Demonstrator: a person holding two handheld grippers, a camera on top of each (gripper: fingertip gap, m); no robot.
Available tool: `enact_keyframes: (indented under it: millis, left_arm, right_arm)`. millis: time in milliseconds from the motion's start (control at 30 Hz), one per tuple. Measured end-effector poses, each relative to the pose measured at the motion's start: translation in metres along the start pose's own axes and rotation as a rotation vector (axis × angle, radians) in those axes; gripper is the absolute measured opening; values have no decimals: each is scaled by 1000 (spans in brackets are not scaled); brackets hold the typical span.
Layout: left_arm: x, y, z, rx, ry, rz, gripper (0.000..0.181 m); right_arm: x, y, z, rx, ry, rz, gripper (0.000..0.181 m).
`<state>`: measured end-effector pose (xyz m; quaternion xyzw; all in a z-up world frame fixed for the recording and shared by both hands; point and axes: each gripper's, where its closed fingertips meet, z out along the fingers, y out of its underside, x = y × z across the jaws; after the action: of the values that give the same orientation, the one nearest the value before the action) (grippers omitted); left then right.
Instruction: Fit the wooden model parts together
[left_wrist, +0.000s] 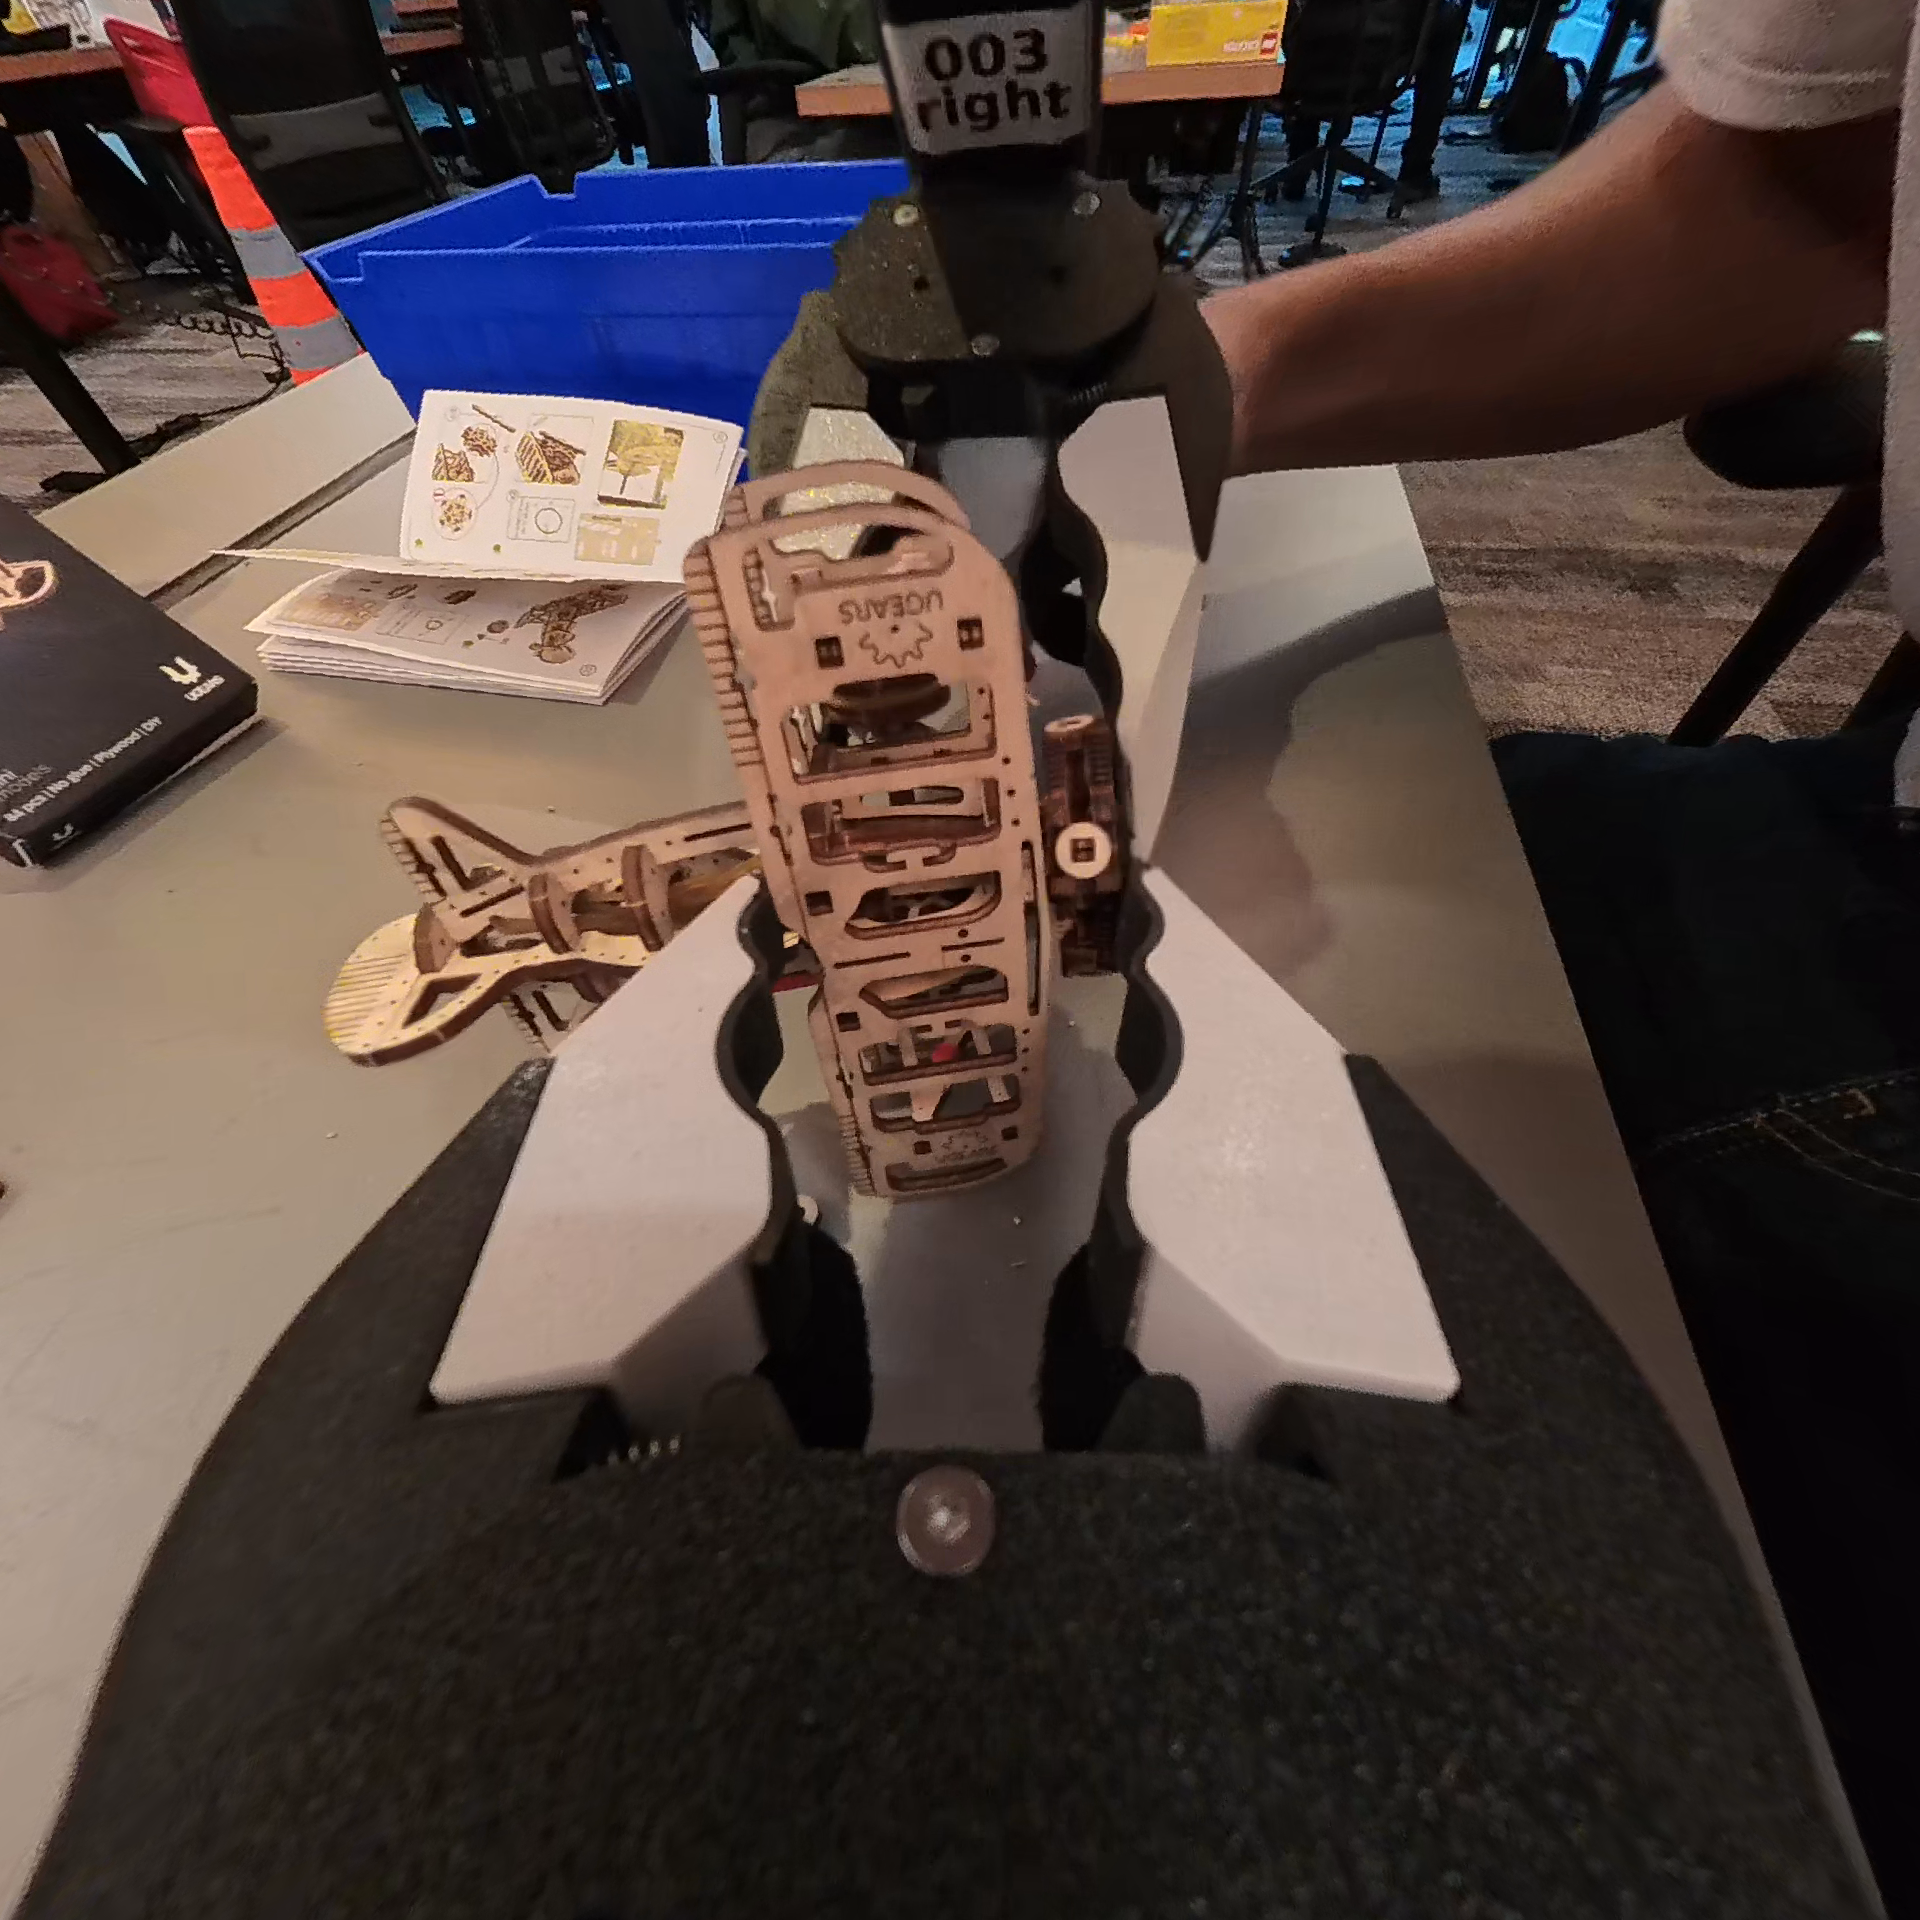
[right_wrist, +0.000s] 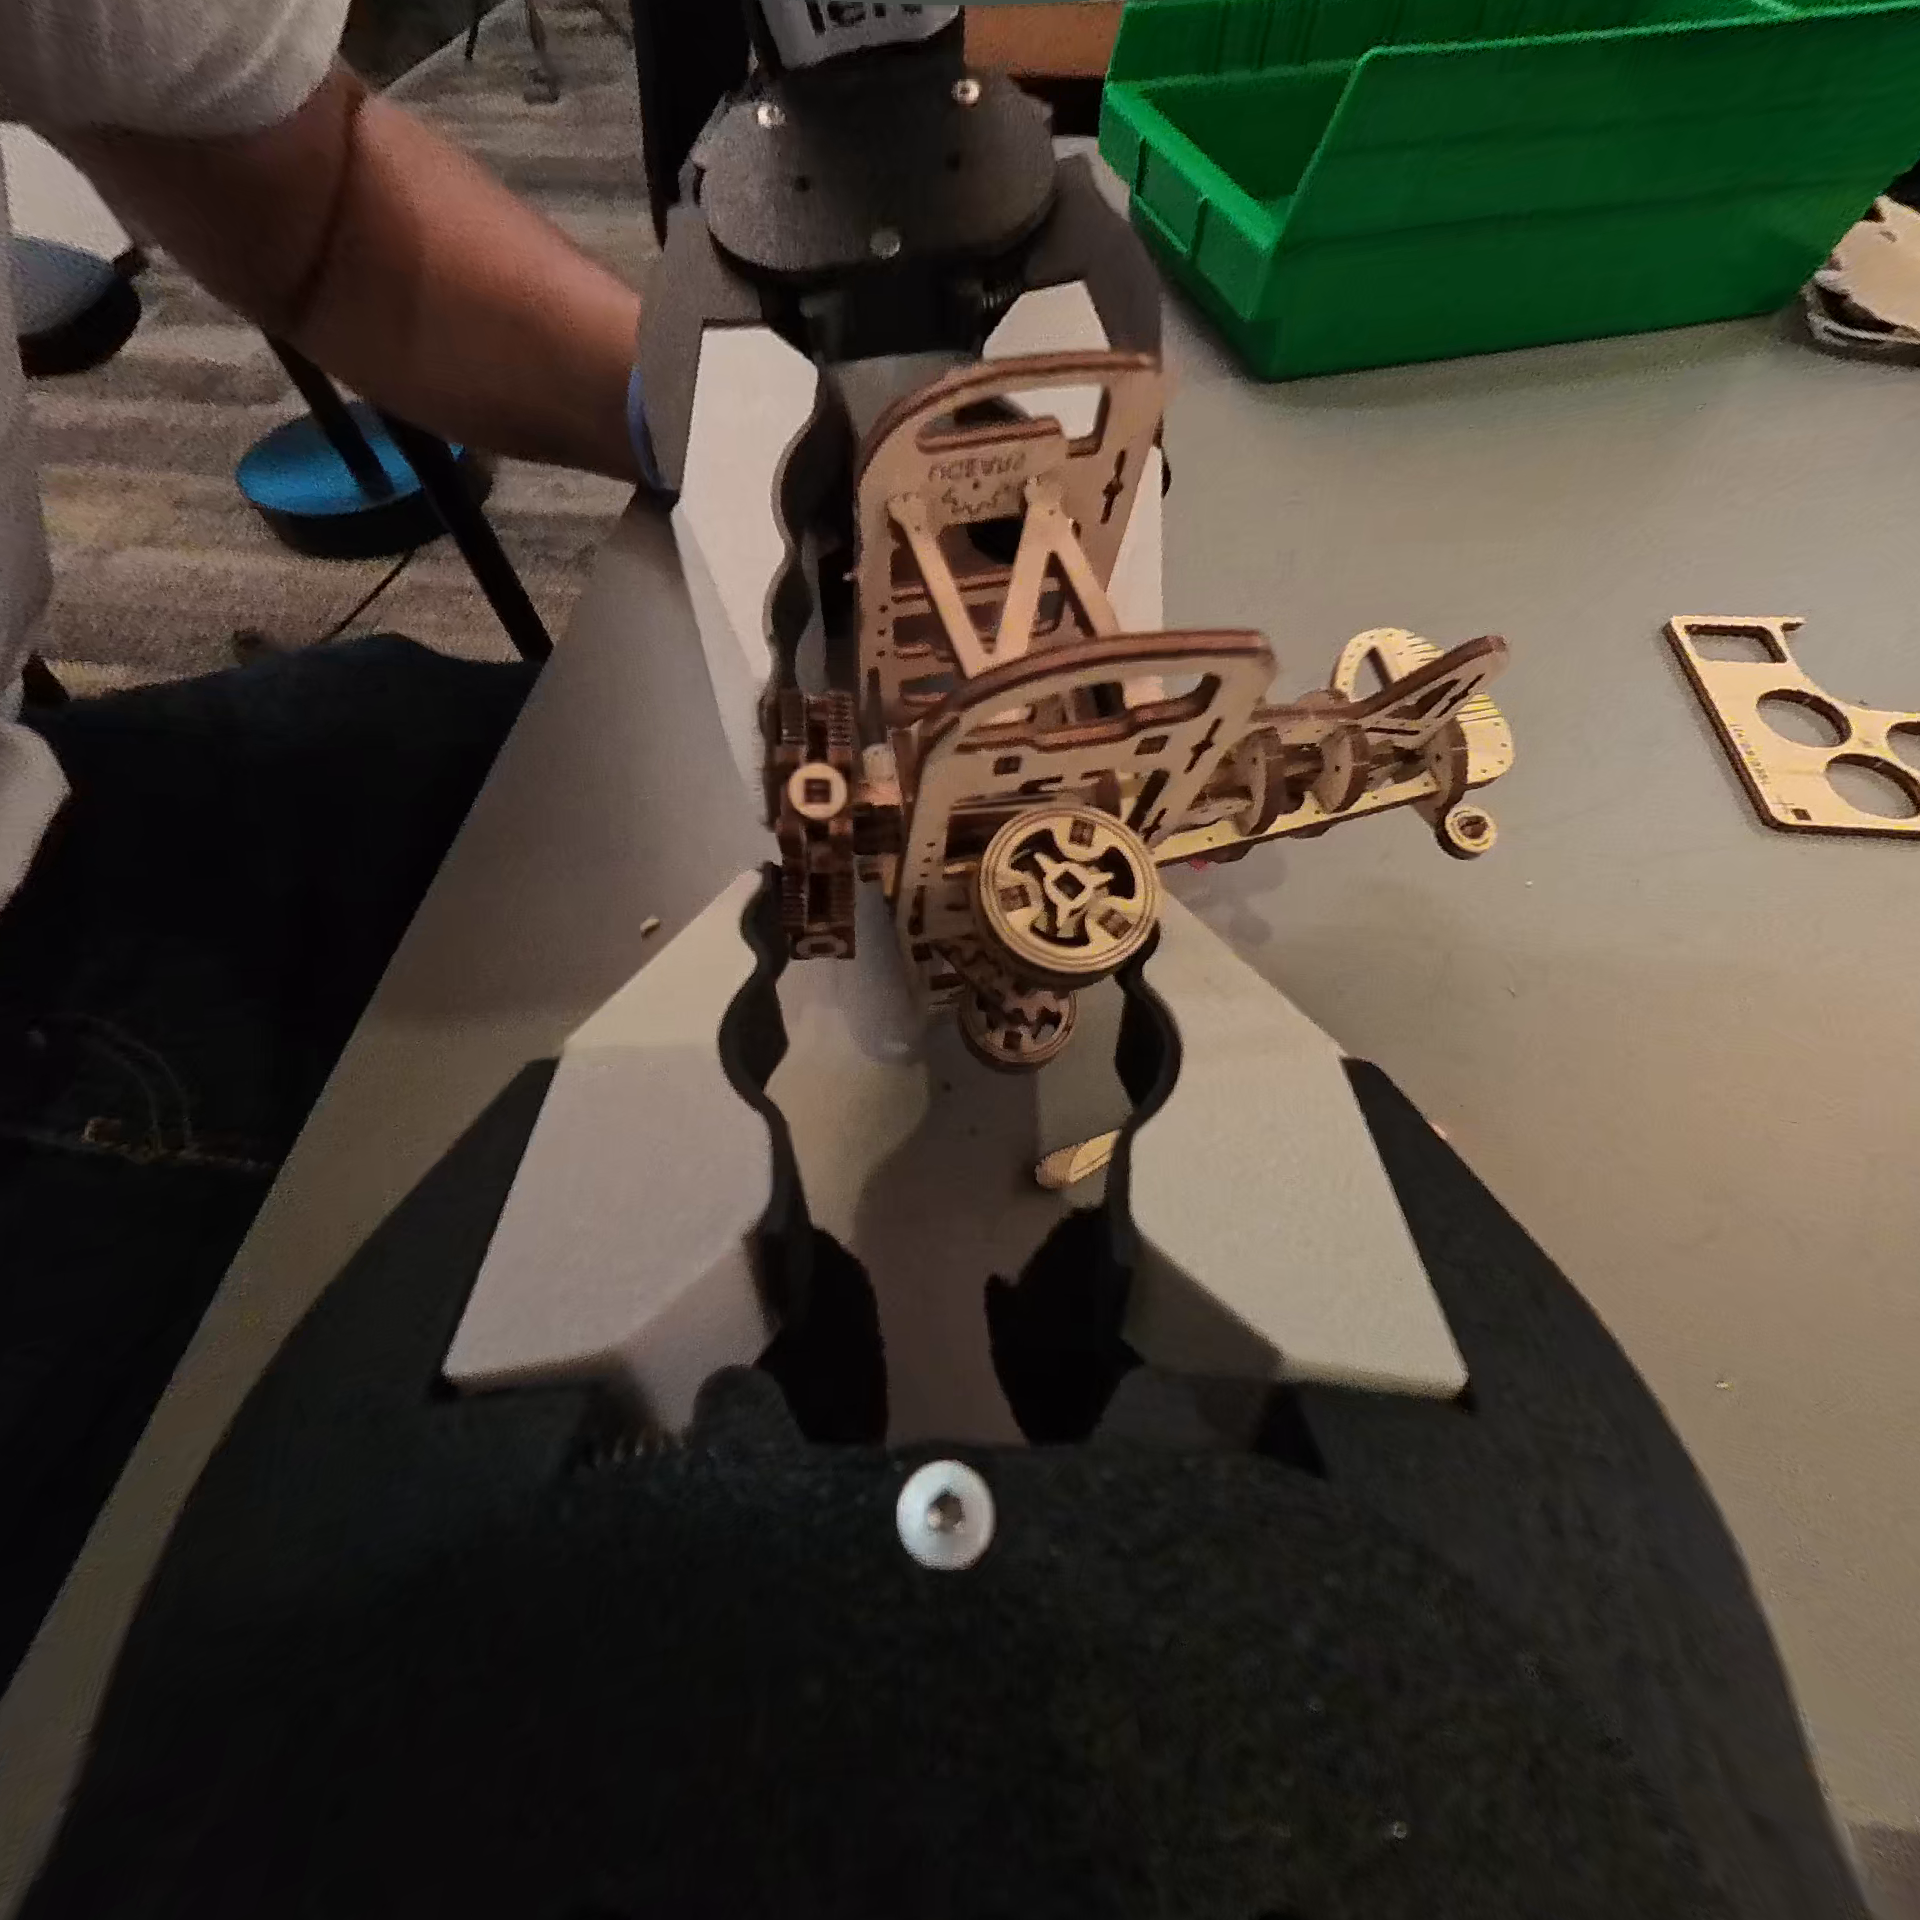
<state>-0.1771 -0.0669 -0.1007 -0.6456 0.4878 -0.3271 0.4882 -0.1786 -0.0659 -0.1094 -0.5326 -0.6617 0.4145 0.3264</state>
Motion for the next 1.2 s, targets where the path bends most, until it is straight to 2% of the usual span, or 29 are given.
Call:
enact_keyframes:
  millis: [400, 700, 1200]
  left_arm:
    - [-4, 1, 1, -8, -30, -1, 62]
    - [-5, 1, 0, -7, -23, -29, 59]
    - [-6, 2, 1, -15, -59, 11, 63]
  right_arm:
    - [5, 2, 1, -50, 17, -38, 57]
    - [5, 0, 1, -24, 7, -6, 63]
    - [8, 3, 0, -79, 7, -51, 57]
